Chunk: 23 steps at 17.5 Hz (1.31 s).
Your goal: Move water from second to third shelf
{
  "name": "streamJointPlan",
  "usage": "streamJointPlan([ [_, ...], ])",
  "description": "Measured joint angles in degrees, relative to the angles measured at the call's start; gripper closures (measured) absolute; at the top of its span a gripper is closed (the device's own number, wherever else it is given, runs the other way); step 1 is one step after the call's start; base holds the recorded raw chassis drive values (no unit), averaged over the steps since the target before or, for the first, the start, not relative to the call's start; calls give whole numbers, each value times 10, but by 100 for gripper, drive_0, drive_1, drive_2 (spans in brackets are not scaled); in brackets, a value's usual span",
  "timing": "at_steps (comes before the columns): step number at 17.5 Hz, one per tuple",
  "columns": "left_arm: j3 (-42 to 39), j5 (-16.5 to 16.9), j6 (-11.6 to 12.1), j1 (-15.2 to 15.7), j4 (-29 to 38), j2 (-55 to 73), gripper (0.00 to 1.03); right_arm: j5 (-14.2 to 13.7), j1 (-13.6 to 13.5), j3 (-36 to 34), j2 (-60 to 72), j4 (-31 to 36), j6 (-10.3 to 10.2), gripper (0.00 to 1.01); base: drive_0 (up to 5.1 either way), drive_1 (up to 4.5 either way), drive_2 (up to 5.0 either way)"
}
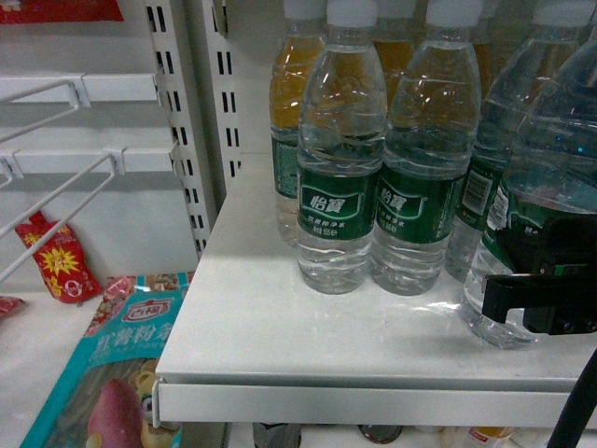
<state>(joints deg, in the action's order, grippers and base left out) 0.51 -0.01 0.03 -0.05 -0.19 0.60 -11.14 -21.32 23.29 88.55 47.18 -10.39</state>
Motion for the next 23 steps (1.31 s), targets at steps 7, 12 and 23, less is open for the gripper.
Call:
streamJointPlan([
  [7,0,0,0,0,0,0,5,0,4,0,0,0,2,64,0,0,0],
  [12,0,0,0,0,0,0,5,3,7,0,2,3,2,64,0,0,0],
  [23,0,0,0,0,0,0,5,6,15,3,9,11,7,29,0,0,0],
])
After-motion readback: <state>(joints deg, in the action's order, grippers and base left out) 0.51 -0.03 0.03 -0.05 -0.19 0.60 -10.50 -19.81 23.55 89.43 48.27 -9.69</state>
